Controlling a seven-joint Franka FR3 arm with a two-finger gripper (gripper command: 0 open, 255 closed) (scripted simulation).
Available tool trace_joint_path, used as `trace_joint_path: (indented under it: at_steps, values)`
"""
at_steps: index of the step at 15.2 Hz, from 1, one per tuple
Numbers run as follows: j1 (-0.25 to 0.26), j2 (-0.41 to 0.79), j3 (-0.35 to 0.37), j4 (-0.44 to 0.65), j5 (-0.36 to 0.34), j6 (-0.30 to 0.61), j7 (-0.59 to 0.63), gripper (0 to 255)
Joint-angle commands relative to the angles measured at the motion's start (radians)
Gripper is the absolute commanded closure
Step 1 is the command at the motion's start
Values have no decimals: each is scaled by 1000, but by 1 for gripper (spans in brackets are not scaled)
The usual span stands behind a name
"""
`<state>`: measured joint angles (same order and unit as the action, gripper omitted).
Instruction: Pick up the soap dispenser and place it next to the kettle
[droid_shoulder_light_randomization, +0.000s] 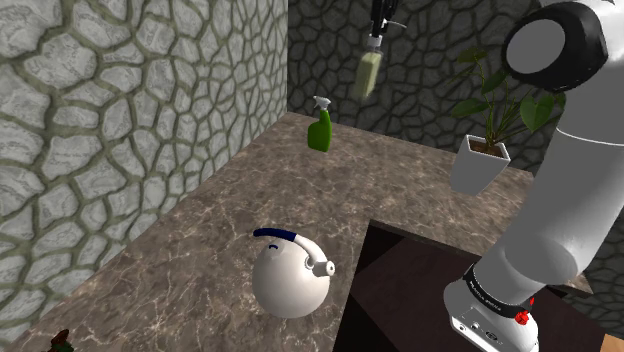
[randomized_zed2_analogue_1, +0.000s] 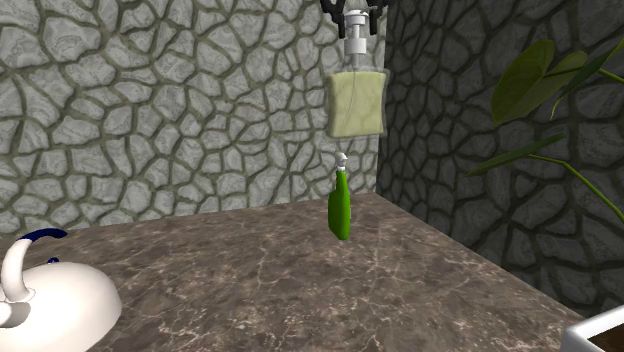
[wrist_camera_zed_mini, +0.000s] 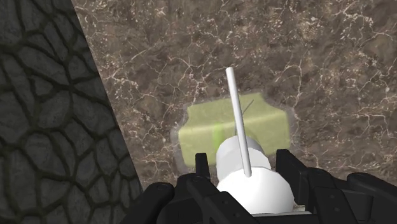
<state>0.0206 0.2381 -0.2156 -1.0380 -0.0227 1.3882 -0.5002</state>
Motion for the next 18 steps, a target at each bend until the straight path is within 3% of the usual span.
trace_joint_path:
  at_steps: [1,9,18]
  values:
    - [38,-76,14,-99,-24,23,44,255]
    - [149,-306,104,-383,-85,63,232,255]
    - [237,-459,232,-544,-93,48,446,255]
